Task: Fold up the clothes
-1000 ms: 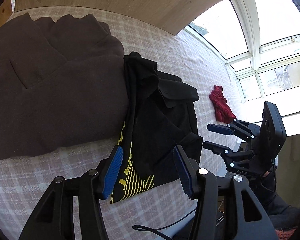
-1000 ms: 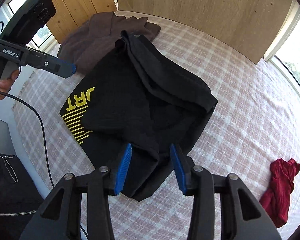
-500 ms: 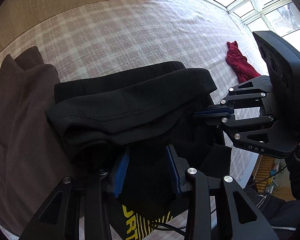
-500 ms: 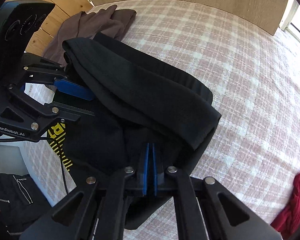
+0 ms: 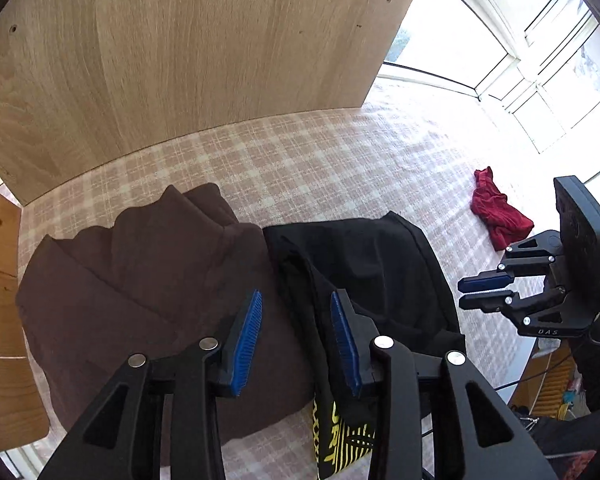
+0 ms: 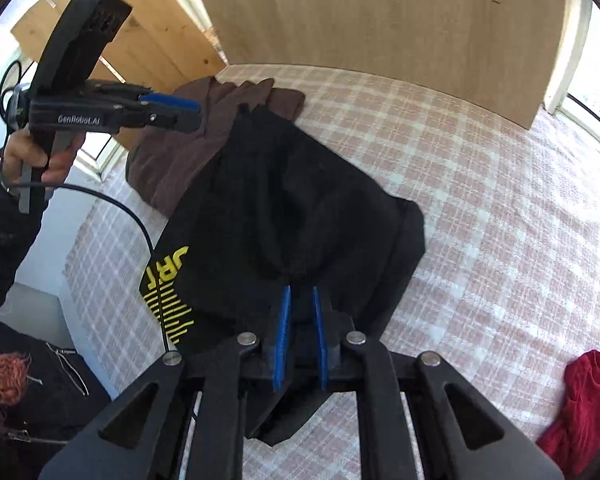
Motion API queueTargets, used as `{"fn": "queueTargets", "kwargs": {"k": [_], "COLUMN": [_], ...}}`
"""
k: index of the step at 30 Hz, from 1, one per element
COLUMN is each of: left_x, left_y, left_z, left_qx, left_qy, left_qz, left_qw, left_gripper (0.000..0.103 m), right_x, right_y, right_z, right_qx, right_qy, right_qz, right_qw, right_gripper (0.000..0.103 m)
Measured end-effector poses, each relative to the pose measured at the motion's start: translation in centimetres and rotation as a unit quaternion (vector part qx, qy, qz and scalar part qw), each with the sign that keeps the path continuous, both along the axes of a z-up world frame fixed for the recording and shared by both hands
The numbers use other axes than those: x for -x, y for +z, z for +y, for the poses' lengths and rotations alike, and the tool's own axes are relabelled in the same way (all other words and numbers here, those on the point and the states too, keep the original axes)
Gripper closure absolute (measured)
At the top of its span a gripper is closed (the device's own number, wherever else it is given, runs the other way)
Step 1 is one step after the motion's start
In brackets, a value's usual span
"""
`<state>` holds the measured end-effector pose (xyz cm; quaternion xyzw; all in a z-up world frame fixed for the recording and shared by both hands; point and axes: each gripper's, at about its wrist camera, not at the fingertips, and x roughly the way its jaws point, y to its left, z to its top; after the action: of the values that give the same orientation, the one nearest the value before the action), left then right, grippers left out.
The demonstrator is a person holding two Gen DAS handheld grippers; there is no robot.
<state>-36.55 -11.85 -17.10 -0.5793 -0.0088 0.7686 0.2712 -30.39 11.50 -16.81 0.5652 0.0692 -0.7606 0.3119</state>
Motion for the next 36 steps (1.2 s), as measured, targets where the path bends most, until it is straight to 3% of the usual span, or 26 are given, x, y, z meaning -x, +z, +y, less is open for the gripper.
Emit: {"fn": "queueTargets", "kwargs": {"k": [1, 2, 5, 11, 14, 19, 20, 21, 22, 23, 29, 32, 34, 36], "left_x": [-1.1, -2.2, -5.6, -10.5, -11.4, -11.1, -11.1, -11.2, -11.2, -11.3, -12.0, -12.2, -12.2, -12.2], "left_y": [-0.4, -0.8, -2.8, -7.1, -8.0, -8.2, -8.1, -7.9, -7.8, -7.7, -7.6, -7.5, -7.4, -7.3], "left_z": [-0.4, -0.7, -1.3, -0.7, 0.6, 1.6, 1.8, 2.0, 2.2, 2.4, 3.2, 3.3, 3.3, 3.3], "left_qx": [-0.005, -0.010, -0.023, -0.059, -0.056, -0.023, -0.014, -0.006, 0.003, 0.012, 0.038, 0.041, 0.040, 0.038], "left_qy": [-0.002, -0.004, -0.008, -0.022, -0.036, -0.045, -0.047, -0.050, -0.052, -0.055, -0.061, -0.062, -0.062, -0.059], "left_qz": [-0.012, -0.025, -0.071, -0.152, -0.157, -0.142, -0.136, -0.130, -0.124, -0.118, -0.098, -0.095, -0.096, -0.097], "left_qw": [0.9999, 0.9996, 0.9972, 0.9863, 0.9854, 0.9886, 0.9895, 0.9902, 0.9909, 0.9914, 0.9926, 0.9927, 0.9927, 0.9927], "left_gripper": [0.068, 0.068, 0.068, 0.068, 0.068, 0.068, 0.068, 0.068, 0.068, 0.068, 0.070, 0.070, 0.070, 0.070], "right_x": [-1.3, -2.4, -4.4, -3.6, -3.3, -3.8, -3.6, -3.1, -2.7, -2.2, -0.4, 1.2, 2.3, 3.7], "right_y": [-0.4, -0.8, -1.6, -1.9, -2.4, -4.2, -4.6, -4.9, -5.3, -5.4, -3.1, -2.4, -2.3, -2.9], "right_z": [-1.2, -2.4, -4.7, -7.4, -8.7, -11.0, -11.1, -10.8, -10.6, -10.3, -6.5, -3.1, -0.2, 4.1], "right_qx": [-0.014, -0.032, -0.072, -0.093, -0.115, -0.168, -0.172, -0.169, -0.166, -0.159, -0.113, -0.070, -0.031, 0.030], "right_qy": [0.026, 0.051, 0.107, 0.156, 0.186, 0.238, 0.235, 0.224, 0.213, 0.198, 0.093, 0.019, -0.040, -0.134], "right_qz": [0.003, 0.009, 0.039, 0.052, 0.046, 0.046, 0.037, 0.022, 0.007, -0.005, 0.001, -0.017, -0.034, -0.061], "right_qw": [1.000, 0.998, 0.991, 0.982, 0.975, 0.956, 0.956, 0.960, 0.963, 0.967, 0.989, 0.997, 0.998, 0.989], "right_gripper": [0.067, 0.064, 0.064, 0.064, 0.064, 0.064, 0.065, 0.068, 0.092, 0.100, 0.100, 0.100, 0.100, 0.100]}}
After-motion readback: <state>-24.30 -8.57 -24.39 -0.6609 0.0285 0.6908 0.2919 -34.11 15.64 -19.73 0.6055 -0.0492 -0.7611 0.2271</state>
